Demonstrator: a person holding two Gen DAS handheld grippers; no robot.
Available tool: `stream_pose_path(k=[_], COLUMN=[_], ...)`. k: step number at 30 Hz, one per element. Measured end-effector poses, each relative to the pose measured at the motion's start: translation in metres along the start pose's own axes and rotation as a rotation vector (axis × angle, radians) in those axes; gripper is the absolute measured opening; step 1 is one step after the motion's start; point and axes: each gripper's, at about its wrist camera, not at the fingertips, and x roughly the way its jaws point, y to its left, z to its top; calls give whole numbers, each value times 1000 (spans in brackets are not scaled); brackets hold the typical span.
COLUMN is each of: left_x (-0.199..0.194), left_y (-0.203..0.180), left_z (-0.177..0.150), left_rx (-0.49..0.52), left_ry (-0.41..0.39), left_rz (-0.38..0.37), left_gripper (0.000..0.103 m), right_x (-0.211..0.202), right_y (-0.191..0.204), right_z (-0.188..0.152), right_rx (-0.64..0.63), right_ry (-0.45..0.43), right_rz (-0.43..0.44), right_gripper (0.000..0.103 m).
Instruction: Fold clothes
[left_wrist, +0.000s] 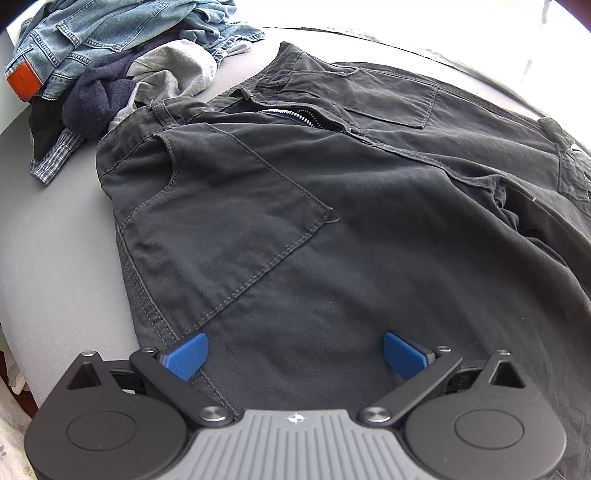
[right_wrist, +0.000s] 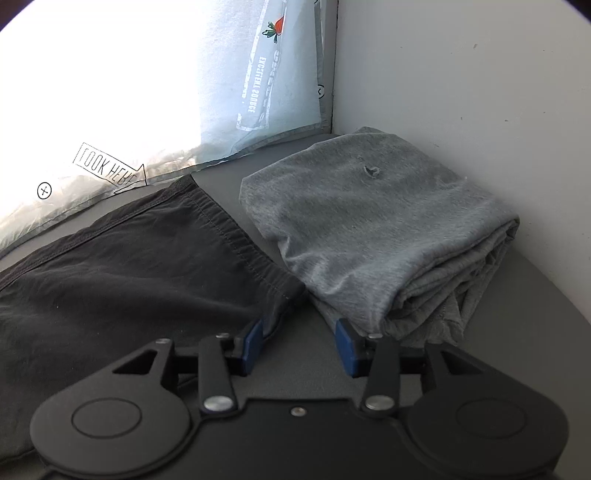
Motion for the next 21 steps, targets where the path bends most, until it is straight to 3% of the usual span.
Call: stream_pose_path(k=[2,4,7,10,15,21], left_x=[0,-2,-11,-26,-39,-41], left_y=[1,1,1,3,12,30], left_z=[-2,-3,-10,-23,-55,-78], left_rx=[-4,0,26,61,149,161], left_ry=[-9,-18,-30,-45,-27,23], left_rz=[-7,-16,-55,-111,-153,-212], left_gripper=[102,101,101,101,101,101], right_x=[-24,-48,-85,-117,-156,-188], right_y=[-12,-22,-40,-62,-85,-103], right_z=[-12,-27,-59,-94,-139,-184], right_rx=[33,62,74,128,197,342], right_ry=[13,38,55,80,72,79], right_rz=[15,17,35,106,184,265], right_gripper=[70,84,89,99,103,103])
